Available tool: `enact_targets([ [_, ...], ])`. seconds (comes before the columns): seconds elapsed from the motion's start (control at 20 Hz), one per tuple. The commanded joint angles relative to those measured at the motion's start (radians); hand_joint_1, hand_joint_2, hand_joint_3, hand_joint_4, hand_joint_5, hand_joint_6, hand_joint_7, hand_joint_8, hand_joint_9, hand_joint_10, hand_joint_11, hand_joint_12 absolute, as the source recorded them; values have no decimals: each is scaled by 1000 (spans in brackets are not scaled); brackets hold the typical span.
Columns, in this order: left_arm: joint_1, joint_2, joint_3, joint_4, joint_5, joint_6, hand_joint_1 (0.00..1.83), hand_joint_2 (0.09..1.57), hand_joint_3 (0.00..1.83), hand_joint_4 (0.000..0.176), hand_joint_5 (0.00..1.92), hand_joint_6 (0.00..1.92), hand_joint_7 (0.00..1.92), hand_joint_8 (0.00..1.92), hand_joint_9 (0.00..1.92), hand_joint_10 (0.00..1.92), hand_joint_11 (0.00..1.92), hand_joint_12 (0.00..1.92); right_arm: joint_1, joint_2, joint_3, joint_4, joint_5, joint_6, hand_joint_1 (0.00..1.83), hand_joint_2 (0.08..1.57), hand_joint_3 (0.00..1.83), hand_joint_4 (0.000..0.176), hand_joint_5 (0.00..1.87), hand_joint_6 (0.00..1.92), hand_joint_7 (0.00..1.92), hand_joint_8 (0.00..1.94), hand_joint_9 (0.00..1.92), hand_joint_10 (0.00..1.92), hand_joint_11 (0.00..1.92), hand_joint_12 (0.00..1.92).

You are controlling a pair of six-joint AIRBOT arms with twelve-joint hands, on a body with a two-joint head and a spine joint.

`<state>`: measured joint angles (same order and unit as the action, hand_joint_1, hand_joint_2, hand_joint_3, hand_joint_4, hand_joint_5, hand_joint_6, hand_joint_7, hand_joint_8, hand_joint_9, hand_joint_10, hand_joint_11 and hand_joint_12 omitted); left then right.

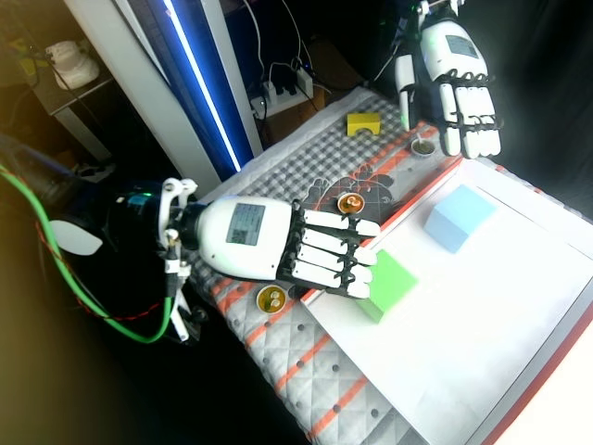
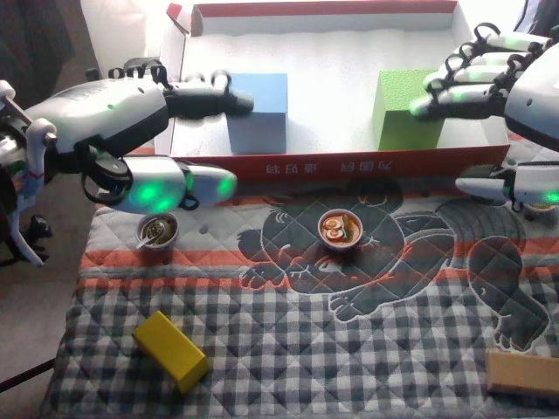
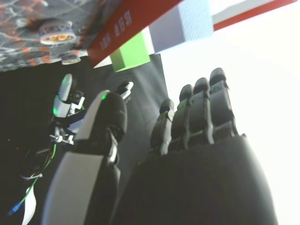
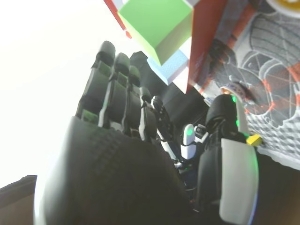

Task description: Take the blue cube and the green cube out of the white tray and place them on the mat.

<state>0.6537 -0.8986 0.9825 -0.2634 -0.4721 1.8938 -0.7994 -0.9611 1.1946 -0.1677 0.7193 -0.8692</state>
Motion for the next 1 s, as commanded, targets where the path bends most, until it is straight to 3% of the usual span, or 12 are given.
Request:
enact_targets([
  [0.0,-9,4,3,6,-137,-1,448,1202,3,142,427,0,496,1,552,17,59,800,19,0,-1,18,118,-2,694,1194,0,5,545,4,411,3,375,12,0,897],
  [0.05,-13,-1,7,5,-138,-1,536,1180,1,127,451,0,518,1,584,12,44,892,24,-2,0,18,123,-2,734,1182,0,0,515,2,382,0,321,5,0,783],
  [0.1,-29,-17,24,2,-133,-1,628,1148,0,117,458,0,520,0,590,7,22,976,38,-6,3,19,125,-2,760,1159,0,18,494,0,378,1,311,4,0,751],
  [0.25,-81,-68,89,-29,-108,-1,698,1079,0,130,424,0,447,0,462,0,1,1019,77,-27,31,34,125,-2,753,1108,0,25,452,0,421,0,365,0,103,579],
  [0.3,-105,-87,118,-34,-90,-1,675,1049,0,158,375,0,432,0,496,7,68,1108,92,-38,45,41,125,-2,691,1076,0,44,359,0,382,0,350,0,102,570],
  [0.35,-130,-105,143,-37,-71,-1,670,1043,0,163,349,0,414,0,492,2,43,1152,108,-51,61,49,125,-2,668,1043,1,66,285,0,328,0,313,0,73,612],
  [0.4,-153,-124,171,-38,-50,-1,660,1017,0,173,300,0,325,0,412,0,8,1153,121,-66,79,60,123,-2,667,977,0,118,178,0,254,0,252,0,14,693],
  [0.5,-185,-161,220,-40,-9,-1,646,971,0,176,228,0,258,0,338,0,0,1132,159,-96,113,65,96,-2,663,923,0,169,43,0,167,0,186,0,0,694],
  [0.7,-232,-273,385,-84,126,-1,717,870,0,176,112,9,142,10,227,4,0,697,225,-164,195,68,-13,-2,683,917,0,123,73,3,119,0,138,1,0,608],
  [0.8,-233,-312,438,-92,170,-1,685,875,1,176,60,5,109,3,200,2,0,430,231,-184,223,76,-49,-2,637,908,0,119,95,3,132,5,125,5,0,478],
  [0.9,-234,-346,486,-110,217,0,665,873,2,176,61,7,118,6,207,5,0,377,231,-207,254,88,-80,-2,672,906,0,100,124,0,174,1,206,11,0,785],
  [0.95,-233,-359,503,-113,242,0,703,881,1,176,65,3,112,2,194,1,0,411,231,-220,270,95,-100,-2,655,902,0,118,114,2,172,1,206,5,0,747],
])
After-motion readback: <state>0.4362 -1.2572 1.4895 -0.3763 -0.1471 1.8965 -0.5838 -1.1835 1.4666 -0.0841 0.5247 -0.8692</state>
